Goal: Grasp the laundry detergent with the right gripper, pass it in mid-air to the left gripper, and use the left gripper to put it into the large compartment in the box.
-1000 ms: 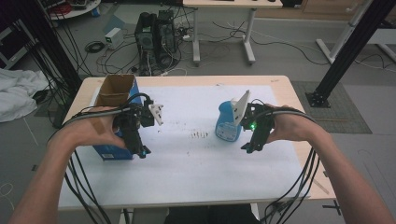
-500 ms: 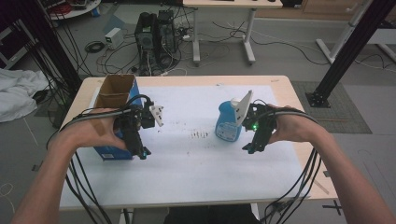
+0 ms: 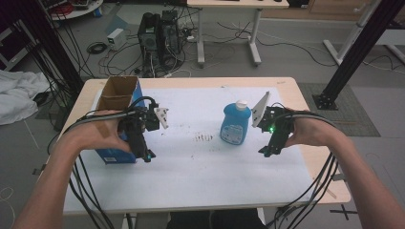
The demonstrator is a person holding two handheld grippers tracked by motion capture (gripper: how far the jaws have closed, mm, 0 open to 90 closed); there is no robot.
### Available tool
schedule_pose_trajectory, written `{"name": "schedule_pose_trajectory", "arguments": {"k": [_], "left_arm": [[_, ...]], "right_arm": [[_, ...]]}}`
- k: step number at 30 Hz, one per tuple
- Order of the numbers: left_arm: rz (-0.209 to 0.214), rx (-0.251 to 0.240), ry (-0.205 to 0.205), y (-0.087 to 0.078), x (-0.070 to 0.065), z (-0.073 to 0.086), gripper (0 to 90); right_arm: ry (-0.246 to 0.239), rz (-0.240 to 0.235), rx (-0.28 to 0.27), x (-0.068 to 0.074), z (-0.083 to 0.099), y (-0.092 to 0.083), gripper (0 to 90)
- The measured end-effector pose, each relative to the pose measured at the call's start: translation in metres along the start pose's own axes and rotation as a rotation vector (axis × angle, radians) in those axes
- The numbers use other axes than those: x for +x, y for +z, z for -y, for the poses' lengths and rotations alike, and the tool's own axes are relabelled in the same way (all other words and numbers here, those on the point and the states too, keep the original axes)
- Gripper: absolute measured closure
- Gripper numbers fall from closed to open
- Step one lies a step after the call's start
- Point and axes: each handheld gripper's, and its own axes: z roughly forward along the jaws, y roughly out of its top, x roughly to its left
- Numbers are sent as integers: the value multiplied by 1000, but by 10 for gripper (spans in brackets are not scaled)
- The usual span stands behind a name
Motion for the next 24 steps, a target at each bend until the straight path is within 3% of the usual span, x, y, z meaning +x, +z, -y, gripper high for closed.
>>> {"name": "schedule_pose_trajectory", "arguments": {"k": [8,12,15,24], "left_arm": [[2,8,3,1,-1,-3,127],[1,9,5,1,-2,-4,127],[0,3,-2,1,-3,-3,127],[4,2,-4,3,-3,-1,127]], "right_arm": [[103,54,-21,-14,15,3,125],[129,58,-29,-20,18,5,125],[211,84,-83,-32,24,11,125],[307,87,-158,-44,27,28,125]]}}
